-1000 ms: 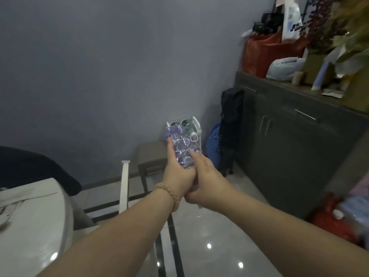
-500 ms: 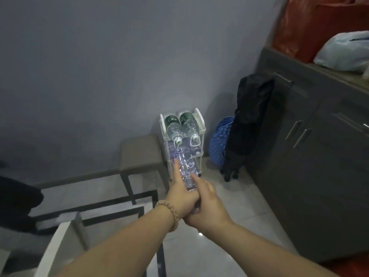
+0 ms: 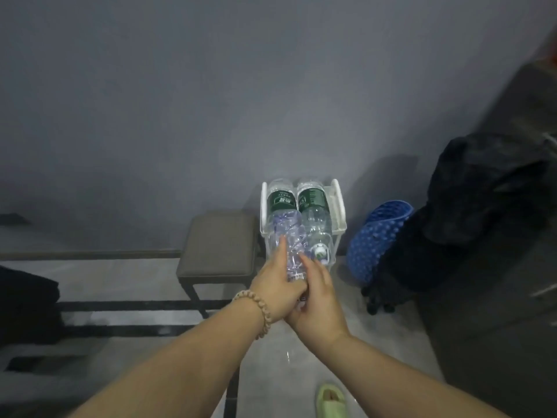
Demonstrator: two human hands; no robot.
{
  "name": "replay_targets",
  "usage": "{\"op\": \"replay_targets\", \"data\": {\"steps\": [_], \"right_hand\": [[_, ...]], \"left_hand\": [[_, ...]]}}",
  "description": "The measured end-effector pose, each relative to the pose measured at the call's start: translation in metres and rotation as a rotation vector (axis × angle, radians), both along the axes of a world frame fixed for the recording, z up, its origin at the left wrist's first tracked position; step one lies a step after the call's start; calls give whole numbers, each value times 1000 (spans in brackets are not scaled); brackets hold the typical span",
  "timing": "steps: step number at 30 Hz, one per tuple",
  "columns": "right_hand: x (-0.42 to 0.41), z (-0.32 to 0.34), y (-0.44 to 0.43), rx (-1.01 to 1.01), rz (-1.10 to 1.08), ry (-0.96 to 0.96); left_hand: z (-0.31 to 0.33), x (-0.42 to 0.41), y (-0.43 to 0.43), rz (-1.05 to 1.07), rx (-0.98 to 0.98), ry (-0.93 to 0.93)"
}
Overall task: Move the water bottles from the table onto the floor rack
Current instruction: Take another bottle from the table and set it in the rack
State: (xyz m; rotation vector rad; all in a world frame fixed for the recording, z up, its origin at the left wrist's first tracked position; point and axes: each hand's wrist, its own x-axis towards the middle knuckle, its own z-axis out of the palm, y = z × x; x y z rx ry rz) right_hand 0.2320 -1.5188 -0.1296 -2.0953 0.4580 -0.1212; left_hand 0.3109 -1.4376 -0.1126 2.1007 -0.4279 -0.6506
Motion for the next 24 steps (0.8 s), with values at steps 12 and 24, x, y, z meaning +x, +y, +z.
{"op": "replay_targets", "data": {"steps": [12,24], "right_hand": [[213,-53,-117,-225,15,203],[283,-122,-128,-305,-67,254]], "left_hand": [[-61,164,-97,69,259,-139],[-124,211,-111,129,277,-139]]}}
